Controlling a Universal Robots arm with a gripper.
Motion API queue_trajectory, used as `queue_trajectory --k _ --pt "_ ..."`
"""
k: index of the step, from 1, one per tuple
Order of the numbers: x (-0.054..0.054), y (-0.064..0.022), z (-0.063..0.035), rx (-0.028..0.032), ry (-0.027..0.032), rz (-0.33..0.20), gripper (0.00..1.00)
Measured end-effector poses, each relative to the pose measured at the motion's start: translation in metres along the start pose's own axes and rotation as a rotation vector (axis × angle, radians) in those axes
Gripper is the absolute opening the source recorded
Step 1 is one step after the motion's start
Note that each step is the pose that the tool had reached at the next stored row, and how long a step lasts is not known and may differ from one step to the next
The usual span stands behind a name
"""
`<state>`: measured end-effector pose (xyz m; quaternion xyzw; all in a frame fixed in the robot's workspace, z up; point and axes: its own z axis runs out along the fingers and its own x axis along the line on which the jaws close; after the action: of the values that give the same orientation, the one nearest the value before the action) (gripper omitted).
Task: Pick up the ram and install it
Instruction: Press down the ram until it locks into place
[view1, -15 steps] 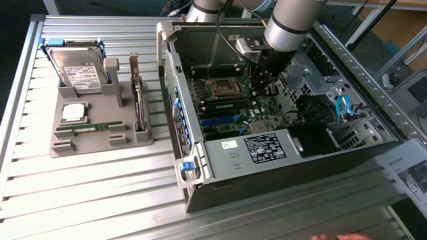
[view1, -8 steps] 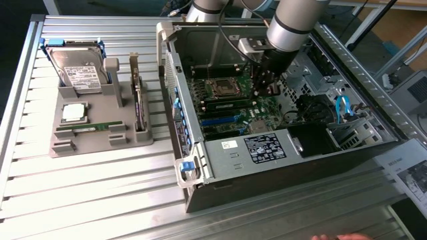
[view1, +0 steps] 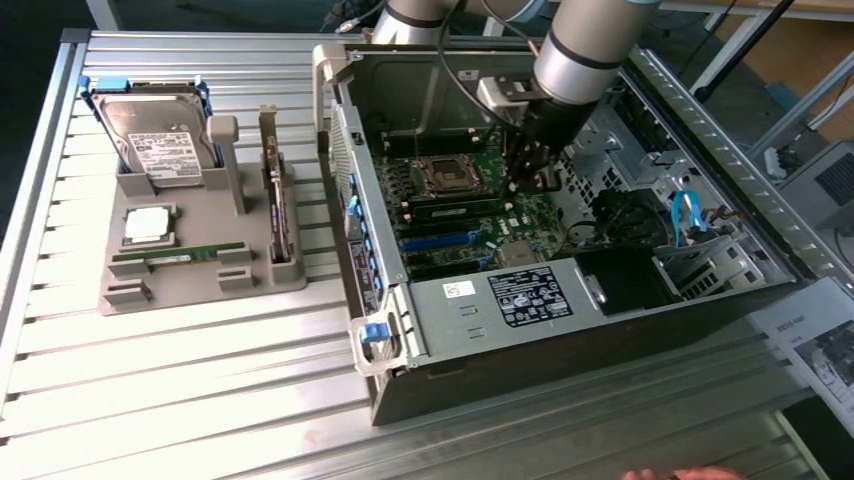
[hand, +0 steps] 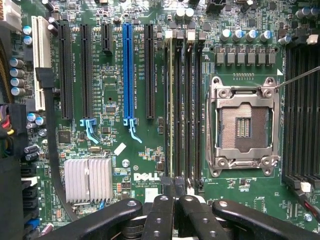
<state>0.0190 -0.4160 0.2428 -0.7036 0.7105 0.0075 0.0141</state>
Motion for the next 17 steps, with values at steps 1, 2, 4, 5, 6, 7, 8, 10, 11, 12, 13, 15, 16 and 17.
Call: queue_trajectory --k 1,2,4,5,6,7,8,10,11,12,13,15,16,17 --pt "0.0000 0.0000 0.0005 0.0000 0.0002 0.000 0.10" --pt "0.0000 0.0000 0.0011 0.0000 0.0001 0.000 0.10" --pt "0.0000 0.0000 0.0021 -0.0001 0.0002 0.000 0.10" --pt "0.0001 0.0000 0.0023 -0.0001 0.0003 0.000 0.10" --pt "0.0001 0.0000 0.0023 -0.0001 0.0004 0.000 0.10" --pt "0.0001 0.0000 0.0023 -0.0001 0.0003 0.000 0.10" --pt "0.0001 0.0000 0.0024 0.0000 0.0003 0.000 0.10" --pt "0.0000 -0.0007 0.0024 0.0000 0.0002 0.000 0.10" --pt "0.0000 -0.0009 0.0024 0.0000 0.0001 0.000 0.10" --pt "0.0000 -0.0009 0.0024 0.0000 0.0002 0.000 0.10" --pt "0.0000 -0.0009 0.0024 0.0000 0.0001 0.000 0.10" --pt "0.0000 -0.0009 0.0030 0.0001 -0.0002 0.000 0.10" --pt "0.0000 -0.0009 0.0039 0.0001 -0.0002 0.000 0.10" --pt "0.0001 -0.0009 0.0045 0.0000 0.0001 0.000 0.10"
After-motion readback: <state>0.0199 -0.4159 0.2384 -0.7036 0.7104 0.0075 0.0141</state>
